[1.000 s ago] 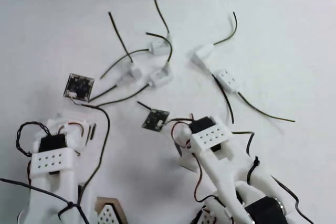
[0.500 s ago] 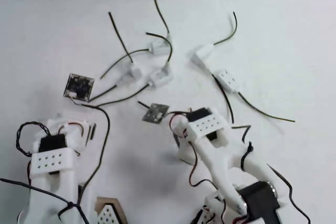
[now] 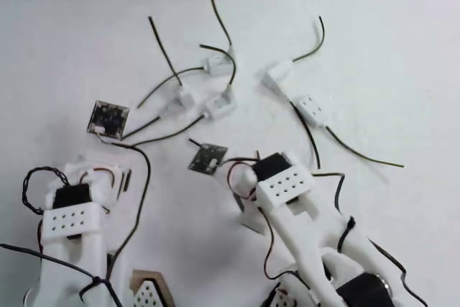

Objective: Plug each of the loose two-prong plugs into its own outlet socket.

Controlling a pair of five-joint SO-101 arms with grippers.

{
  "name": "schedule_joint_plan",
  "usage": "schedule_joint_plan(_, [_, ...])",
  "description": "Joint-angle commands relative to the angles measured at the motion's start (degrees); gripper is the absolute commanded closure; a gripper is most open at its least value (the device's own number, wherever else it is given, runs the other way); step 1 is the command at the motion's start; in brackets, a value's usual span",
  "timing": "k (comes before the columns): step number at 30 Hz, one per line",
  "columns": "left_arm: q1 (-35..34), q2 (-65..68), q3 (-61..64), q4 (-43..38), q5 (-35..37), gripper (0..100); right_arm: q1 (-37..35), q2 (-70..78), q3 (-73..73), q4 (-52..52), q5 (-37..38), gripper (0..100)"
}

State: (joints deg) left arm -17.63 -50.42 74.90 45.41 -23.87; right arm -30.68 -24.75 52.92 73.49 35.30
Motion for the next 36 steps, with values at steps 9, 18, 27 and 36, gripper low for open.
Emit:
schedule_joint_plan(9, [-0.4,-1.6,-0.3,-1.1,-0.5,82,2.9,23.0,-4.9,-9.1,0.0,81.1])
schedule_joint_plan(18, [-0.4,-1.6,-0.3,-1.1,-0.5,82,4.4,21.6,-7.6,-8.5,-0.4,89.5])
schedule_joint_plan(27, [-0.4,-1.6,-0.3,-1.1,-0.5,82,5.8,10.2,-7.8,-4.1,-4.4,82.4])
schedule_joint_plan(36, [-0.4,-1.6,-0.3,-1.1,-0.5,82,9.7,11.1,-7.6,-4.2,-4.6,82.4])
